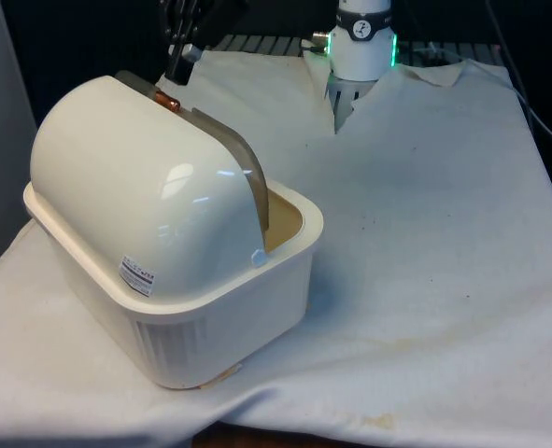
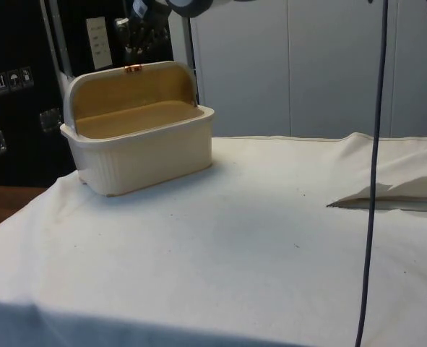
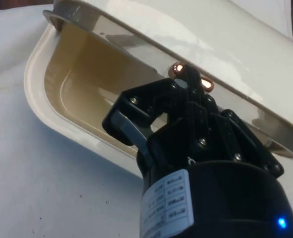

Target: Open the lid, then close it.

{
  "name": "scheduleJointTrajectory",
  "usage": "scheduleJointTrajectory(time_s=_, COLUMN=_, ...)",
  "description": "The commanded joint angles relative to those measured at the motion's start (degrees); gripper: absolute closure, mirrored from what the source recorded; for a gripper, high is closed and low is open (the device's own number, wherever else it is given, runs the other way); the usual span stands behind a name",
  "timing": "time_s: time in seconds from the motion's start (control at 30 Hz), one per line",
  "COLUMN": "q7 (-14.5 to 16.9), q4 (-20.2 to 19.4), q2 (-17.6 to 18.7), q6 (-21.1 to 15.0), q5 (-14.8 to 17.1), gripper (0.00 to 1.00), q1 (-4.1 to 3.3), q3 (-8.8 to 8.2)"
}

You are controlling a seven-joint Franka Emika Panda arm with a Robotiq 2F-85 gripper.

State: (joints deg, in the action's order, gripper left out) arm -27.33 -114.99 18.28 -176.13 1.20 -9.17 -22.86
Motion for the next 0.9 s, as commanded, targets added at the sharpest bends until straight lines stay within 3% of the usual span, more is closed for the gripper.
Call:
scheduleJointTrajectory(time_s=0.0, q7=-0.06, q4=0.69, q2=0.0, q6=1.03, q5=-0.29, gripper=1.0, q1=-0.17, q3=-0.46)
scheduleJointTrajectory(time_s=0.03, q7=0.06, q4=0.23, q2=0.06, q6=0.23, q5=0.0, gripper=1.0, q1=0.0, q3=0.0)
scheduleJointTrajectory(time_s=0.27, q7=1.32, q4=3.04, q2=-0.86, q6=5.33, q5=-0.11, gripper=1.0, q1=0.11, q3=-0.74)
scheduleJointTrajectory(time_s=0.33, q7=1.43, q4=3.38, q2=-0.63, q6=5.21, q5=0.0, gripper=1.0, q1=0.06, q3=-0.86)
scheduleJointTrajectory(time_s=0.57, q7=2.69, q4=5.61, q2=-1.2, q6=10.6, q5=0.34, gripper=1.0, q1=0.52, q3=-1.2)
scheduleJointTrajectory(time_s=0.6, q7=2.35, q4=5.61, q2=-1.03, q6=10.14, q5=0.0, gripper=1.0, q1=0.17, q3=-1.66)
scheduleJointTrajectory(time_s=0.63, q7=2.92, q4=6.13, q2=-1.15, q6=11.97, q5=0.46, gripper=1.0, q1=0.57, q3=-1.38)
scheduleJointTrajectory(time_s=0.87, q7=3.61, q4=7.73, q2=-0.92, q6=17.02, q5=0.63, gripper=1.0, q1=0.92, q3=-1.66)
